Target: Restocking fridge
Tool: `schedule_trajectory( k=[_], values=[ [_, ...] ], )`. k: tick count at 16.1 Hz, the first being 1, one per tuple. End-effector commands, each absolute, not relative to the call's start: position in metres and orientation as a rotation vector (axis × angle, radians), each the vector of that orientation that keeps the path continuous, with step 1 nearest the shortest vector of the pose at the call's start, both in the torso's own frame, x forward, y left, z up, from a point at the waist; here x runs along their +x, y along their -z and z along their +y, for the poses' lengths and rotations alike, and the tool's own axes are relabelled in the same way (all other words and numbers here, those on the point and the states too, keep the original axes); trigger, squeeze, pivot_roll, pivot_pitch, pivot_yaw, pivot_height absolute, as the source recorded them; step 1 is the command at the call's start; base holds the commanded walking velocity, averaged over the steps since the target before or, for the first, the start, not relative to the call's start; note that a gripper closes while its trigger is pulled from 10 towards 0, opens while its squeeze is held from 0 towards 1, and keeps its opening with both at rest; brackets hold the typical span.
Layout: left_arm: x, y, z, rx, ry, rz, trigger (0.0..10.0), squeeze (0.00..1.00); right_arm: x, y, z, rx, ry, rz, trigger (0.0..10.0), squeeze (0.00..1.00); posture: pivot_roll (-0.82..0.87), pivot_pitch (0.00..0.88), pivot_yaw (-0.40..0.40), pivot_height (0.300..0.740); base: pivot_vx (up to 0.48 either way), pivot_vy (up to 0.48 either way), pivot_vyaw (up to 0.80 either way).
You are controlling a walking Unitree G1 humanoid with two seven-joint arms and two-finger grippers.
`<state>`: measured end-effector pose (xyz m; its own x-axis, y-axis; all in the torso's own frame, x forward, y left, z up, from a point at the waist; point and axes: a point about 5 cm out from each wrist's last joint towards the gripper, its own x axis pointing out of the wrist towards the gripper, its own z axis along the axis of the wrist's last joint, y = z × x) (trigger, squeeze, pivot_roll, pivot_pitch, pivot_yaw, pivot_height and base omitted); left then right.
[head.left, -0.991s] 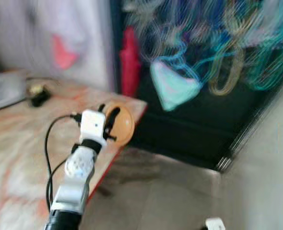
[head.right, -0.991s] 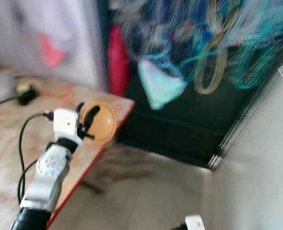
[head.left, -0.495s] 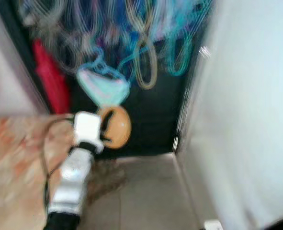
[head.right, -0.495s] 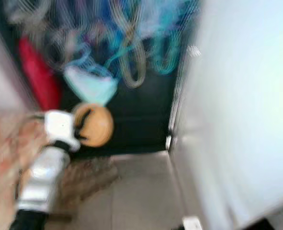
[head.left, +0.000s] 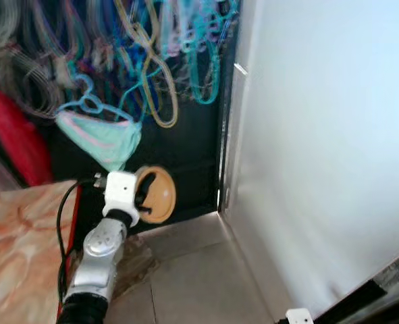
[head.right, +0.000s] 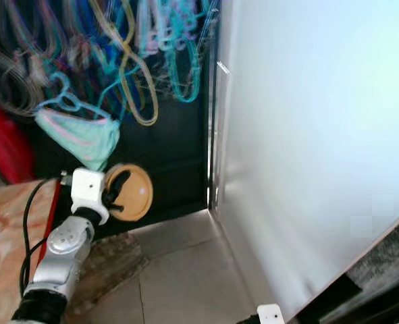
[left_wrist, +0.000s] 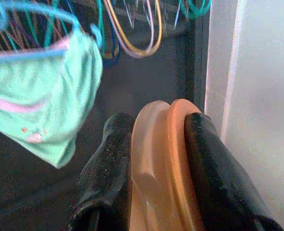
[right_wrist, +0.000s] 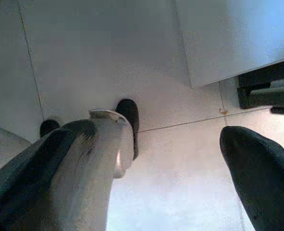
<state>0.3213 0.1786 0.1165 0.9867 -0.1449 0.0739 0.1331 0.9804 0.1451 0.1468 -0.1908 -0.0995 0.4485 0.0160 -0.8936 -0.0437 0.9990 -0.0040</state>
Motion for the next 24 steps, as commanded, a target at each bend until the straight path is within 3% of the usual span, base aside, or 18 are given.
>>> schedule_trajectory(
  k=[1,5,23,24],
  values=[
    [0.323,-0.116,0.182,0.149,0.144,-0.087,10.0,0.00,0.147,0.100,-0.189,-0.009,-0.024,1.104,10.0,0.00,-0.05,0.000,0.069,0.740,0.000,0.000,-0.80],
    [0.323,-0.105,0.186,0.144,0.118,-0.052,10.0,0.00,0.147,0.100,-0.189,-0.004,-0.015,1.103,10.0,0.00,-0.06,0.000,0.073,0.740,0.000,-0.235,-0.80],
    [0.325,-0.095,0.194,0.129,0.097,-0.039,10.0,0.00,0.147,0.100,-0.190,-0.002,-0.012,1.102,10.0,0.00,-0.05,0.000,0.070,0.740,0.000,0.000,-0.80],
    [0.307,-0.047,0.223,0.030,-0.072,0.205,10.0,0.00,0.147,0.100,-0.189,0.003,-0.007,1.101,10.0,0.00,-0.08,0.000,0.080,0.740,0.000,0.000,-0.80]
  ],
)
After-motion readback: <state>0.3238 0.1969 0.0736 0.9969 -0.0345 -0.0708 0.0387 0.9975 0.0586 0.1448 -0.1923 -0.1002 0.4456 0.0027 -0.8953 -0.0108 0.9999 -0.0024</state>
